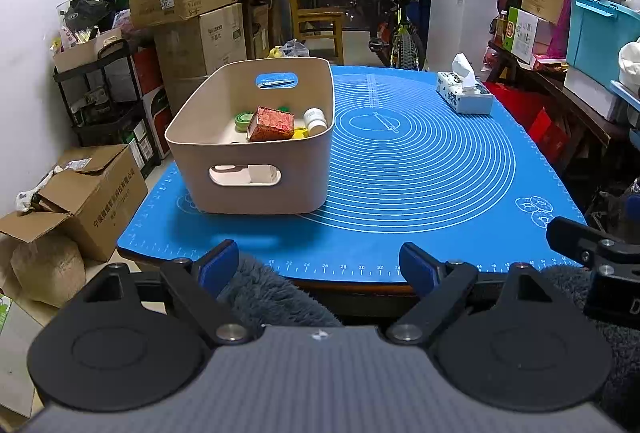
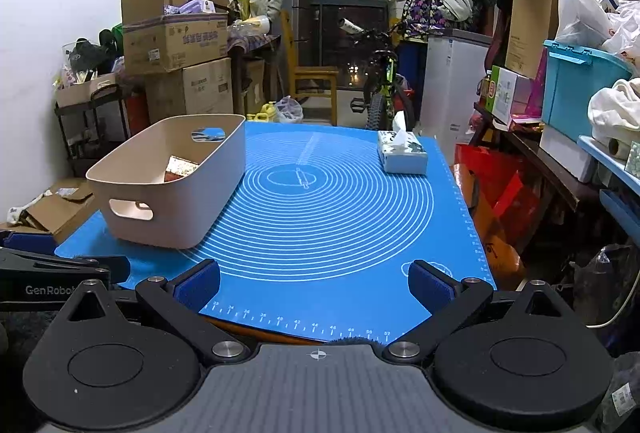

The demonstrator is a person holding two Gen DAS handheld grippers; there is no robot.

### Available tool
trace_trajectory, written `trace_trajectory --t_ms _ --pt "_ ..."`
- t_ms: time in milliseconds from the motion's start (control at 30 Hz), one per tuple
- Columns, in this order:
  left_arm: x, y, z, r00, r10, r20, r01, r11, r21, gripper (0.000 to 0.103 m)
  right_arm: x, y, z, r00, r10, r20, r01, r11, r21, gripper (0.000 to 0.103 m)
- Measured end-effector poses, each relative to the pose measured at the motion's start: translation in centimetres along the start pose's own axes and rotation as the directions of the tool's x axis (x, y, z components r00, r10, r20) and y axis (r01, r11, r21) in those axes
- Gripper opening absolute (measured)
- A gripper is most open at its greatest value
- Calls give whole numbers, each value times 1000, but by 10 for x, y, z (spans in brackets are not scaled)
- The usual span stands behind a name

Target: Organize rigid objects

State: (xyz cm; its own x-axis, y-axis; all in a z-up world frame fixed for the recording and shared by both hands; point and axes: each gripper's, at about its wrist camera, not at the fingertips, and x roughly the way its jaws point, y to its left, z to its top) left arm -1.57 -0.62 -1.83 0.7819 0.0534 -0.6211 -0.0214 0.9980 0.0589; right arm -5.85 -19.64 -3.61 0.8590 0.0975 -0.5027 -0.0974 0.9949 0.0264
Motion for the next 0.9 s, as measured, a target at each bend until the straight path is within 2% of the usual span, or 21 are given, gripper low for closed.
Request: trace_trajectory --t_ms 900 --pt "0 0 0 1000 -1 2 1 1000 -1 88 -2 -4 1 1000 1 6 -1 1000 -8 100"
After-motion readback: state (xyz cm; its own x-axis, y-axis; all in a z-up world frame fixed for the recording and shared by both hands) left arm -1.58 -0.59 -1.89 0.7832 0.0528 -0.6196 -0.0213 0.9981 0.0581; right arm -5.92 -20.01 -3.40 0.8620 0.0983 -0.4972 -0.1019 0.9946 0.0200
